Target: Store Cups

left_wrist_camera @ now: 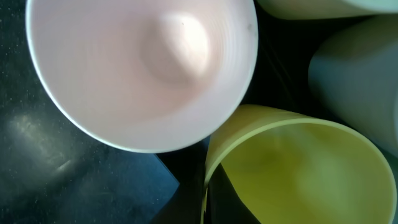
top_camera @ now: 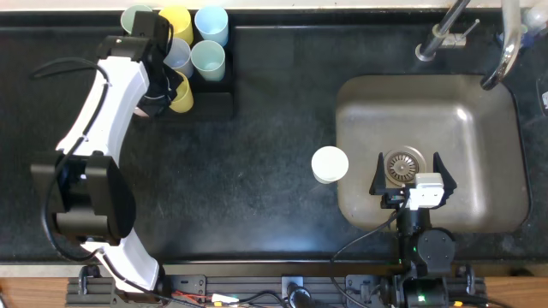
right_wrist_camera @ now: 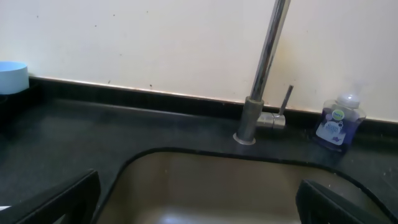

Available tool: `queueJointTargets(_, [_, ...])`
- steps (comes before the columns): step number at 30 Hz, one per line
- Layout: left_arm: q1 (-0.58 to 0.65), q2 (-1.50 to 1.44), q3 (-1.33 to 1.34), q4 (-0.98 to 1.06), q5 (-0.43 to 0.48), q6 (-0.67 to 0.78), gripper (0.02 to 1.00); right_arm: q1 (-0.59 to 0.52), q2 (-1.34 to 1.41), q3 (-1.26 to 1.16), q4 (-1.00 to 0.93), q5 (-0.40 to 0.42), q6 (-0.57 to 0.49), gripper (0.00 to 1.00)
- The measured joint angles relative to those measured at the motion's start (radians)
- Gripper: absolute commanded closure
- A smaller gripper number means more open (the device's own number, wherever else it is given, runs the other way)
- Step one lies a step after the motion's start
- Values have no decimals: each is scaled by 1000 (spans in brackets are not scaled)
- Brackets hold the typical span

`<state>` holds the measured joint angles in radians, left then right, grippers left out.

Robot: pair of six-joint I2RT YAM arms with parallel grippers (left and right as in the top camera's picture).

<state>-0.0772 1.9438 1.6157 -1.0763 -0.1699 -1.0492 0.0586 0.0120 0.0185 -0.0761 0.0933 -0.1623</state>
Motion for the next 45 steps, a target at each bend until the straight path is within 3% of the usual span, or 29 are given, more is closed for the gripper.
queueJointTargets(17, [-2, 13, 0, -1, -1, 0, 961, 0, 0, 0, 0, 0, 0, 3])
queueJointTargets(18, [-2, 13, 0, -2, -2, 0, 858, 0, 0, 0, 0, 0, 0, 3])
queueJointTargets(20, [-2, 13, 0, -2, -3, -2, 371, 0, 0, 0, -1, 0, 0, 5])
queueJointTargets(21, [-2, 15, 0, -1, -3, -3, 240, 0, 0, 0, 0, 0, 0, 3])
queueJointTargets(25, [-2, 34, 0, -7, -3, -4, 34, 0, 0, 0, 0, 0, 0, 3])
queueJointTargets(36, [-2, -13, -1, -28, -27, -15, 18, 0, 0, 0, 0, 0, 0, 5])
queueJointTargets(45, [-21, -314, -2, -33, -34, 27, 18, 0, 0, 0, 0, 0, 0, 3])
